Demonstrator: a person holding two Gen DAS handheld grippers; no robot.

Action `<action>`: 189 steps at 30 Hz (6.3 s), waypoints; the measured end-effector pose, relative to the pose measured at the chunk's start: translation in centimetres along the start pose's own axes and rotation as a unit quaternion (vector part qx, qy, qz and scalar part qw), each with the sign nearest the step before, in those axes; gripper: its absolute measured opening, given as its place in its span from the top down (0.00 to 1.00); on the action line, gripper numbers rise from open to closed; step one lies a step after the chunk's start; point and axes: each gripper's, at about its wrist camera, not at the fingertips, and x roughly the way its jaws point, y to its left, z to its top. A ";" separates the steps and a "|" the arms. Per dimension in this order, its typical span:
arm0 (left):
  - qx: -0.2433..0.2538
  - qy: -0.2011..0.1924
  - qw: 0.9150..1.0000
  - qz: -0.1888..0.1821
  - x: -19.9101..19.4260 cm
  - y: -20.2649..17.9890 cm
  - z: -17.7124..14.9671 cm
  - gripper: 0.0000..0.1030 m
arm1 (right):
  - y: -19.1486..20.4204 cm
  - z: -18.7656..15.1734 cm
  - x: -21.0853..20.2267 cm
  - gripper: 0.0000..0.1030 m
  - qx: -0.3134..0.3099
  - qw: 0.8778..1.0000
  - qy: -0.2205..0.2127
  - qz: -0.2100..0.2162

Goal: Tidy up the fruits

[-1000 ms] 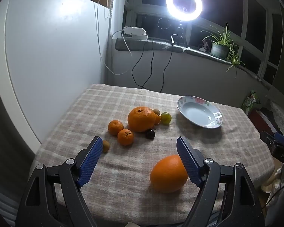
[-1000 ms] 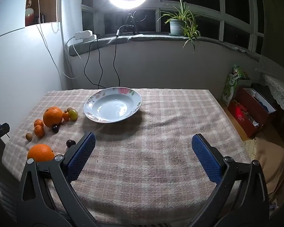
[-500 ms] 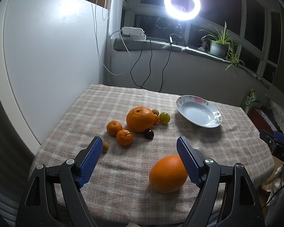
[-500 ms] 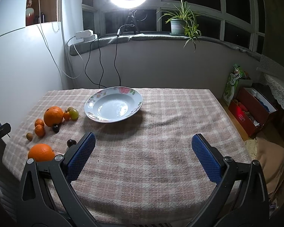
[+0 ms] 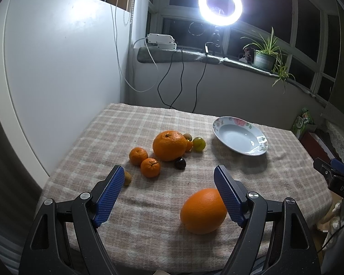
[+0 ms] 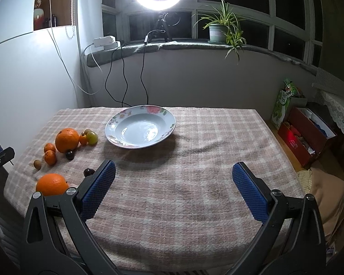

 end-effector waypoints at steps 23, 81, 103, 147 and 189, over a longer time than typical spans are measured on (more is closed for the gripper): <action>0.000 0.002 1.000 -0.002 -0.1 0.0 0.0 0.22 | 0.3 -0.1 0.0 0.00 -0.002 1.000 0.000 0.002; -0.077 0.155 0.973 -0.152 5.9 1.2 -5.6 0.24 | 11.3 -2.8 9.3 0.00 0.009 0.921 0.217 0.324; -0.066 0.175 0.966 -0.181 7.3 0.2 -6.1 0.35 | 14.6 -3.8 12.0 0.22 0.013 0.876 0.287 0.387; -0.006 0.122 0.970 -0.211 12.0 -6.6 1.2 0.35 | 8.4 3.3 13.4 0.28 0.042 0.904 0.218 0.366; 0.018 0.165 0.963 -0.211 23.0 -14.9 4.9 0.37 | 0.1 7.8 23.7 0.28 0.075 0.925 0.216 0.303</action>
